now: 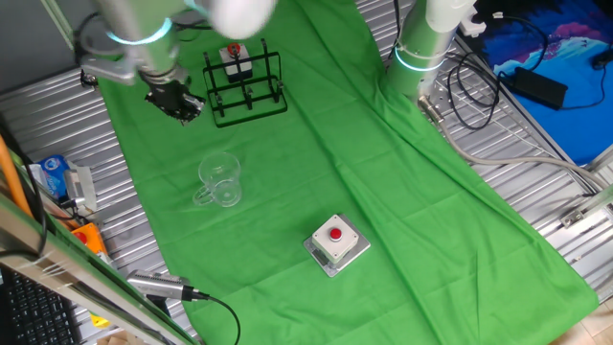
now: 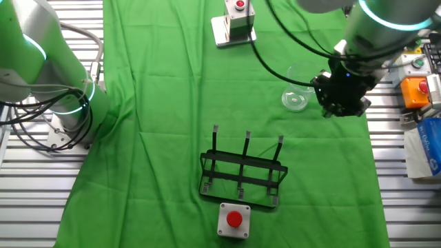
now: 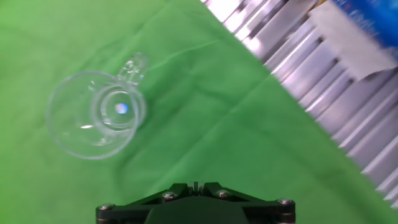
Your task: Take the cup off the cup rack
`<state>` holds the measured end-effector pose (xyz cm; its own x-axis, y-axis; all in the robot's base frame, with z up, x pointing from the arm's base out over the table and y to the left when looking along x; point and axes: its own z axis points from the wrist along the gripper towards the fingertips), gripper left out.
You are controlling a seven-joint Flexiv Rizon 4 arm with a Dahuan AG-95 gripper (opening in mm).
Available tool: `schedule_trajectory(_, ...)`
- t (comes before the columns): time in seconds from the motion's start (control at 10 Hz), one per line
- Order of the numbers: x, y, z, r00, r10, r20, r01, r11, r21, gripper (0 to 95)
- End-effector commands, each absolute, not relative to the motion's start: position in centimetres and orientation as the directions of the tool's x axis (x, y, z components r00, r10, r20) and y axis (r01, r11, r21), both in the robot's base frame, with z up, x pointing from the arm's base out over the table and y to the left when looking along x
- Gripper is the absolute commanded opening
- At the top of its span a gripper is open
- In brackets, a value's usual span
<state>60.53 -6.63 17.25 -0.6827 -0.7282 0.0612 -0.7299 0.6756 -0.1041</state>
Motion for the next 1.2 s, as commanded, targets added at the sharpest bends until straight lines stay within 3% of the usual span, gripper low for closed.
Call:
schedule_trajectory(0.1, 61.4, -7.0, 17.3, -0.756, -0.645, 0.116, -0.603, 0.754, 0.262, 0.0)
schedule_trajectory(0.3, 61.4, -7.0, 17.3, -0.838, -0.486, 0.248, -0.368, 0.839, 0.401, 0.0)
schedule_trajectory(0.6, 61.4, -7.0, 17.3, -0.843, -0.408, 0.351, -0.254, 0.877, 0.409, 0.0)
schedule_trajectory(0.9, 61.6, -7.2, 16.8, -0.816, -0.458, 0.353, -0.344, 0.875, 0.342, 0.0)
schedule_trajectory(1.2, 63.3, -10.2, 15.5, -0.800, -0.538, 0.266, -0.469, 0.837, 0.281, 0.0)
